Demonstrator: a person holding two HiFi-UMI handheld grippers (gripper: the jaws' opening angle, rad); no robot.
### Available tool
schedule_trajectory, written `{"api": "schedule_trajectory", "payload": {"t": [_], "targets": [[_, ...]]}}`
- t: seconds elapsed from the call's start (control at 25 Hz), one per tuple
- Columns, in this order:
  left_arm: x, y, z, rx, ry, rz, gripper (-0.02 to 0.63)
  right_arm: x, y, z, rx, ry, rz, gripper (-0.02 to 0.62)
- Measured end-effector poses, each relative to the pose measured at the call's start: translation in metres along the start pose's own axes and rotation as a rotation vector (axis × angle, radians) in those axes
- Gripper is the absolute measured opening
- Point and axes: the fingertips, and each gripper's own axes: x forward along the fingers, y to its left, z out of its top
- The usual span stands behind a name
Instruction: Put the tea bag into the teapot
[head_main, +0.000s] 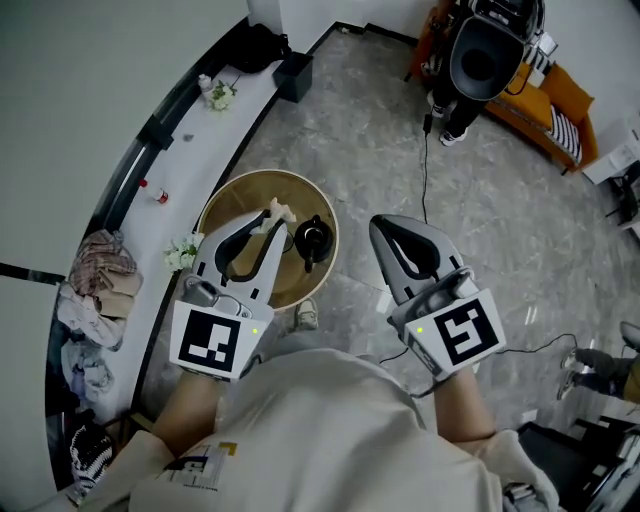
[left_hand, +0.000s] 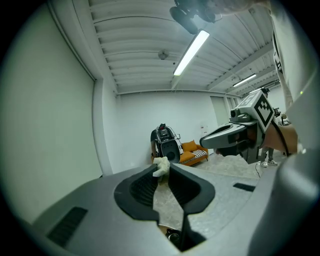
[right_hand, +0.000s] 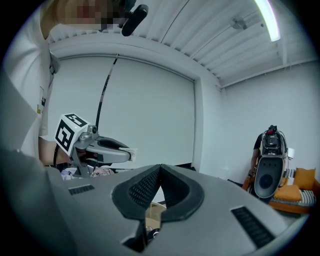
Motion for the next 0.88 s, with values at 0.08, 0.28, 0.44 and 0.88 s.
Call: {"api": "schedule_trajectory", "payload": {"t": [0.08,0.28,0.44,0.88], "targets": [[0.007,0.014,-0.004,0.0,0.0,-0.008,0.071,0.017,-0.003,0.002,-0.005,0.003,-0.003,0.006],[0.028,0.05,-0.016,-0.005,-0.001,-0.028,0.071,0.059,-0.009,0.008,-0.016,0.011,-0.018,0.006],[0.041,0.07,-0.022,-0.006,0.002,-0.039,0.071,0.083,-0.016,0.007,-0.019,0.026,-0.026,0.006],[0.053,0.077,-0.044,0.013,0.023,-0.059,0.071,0.098,-0.028,-0.007,0.001,0.05,-0.053,0.006]]}}
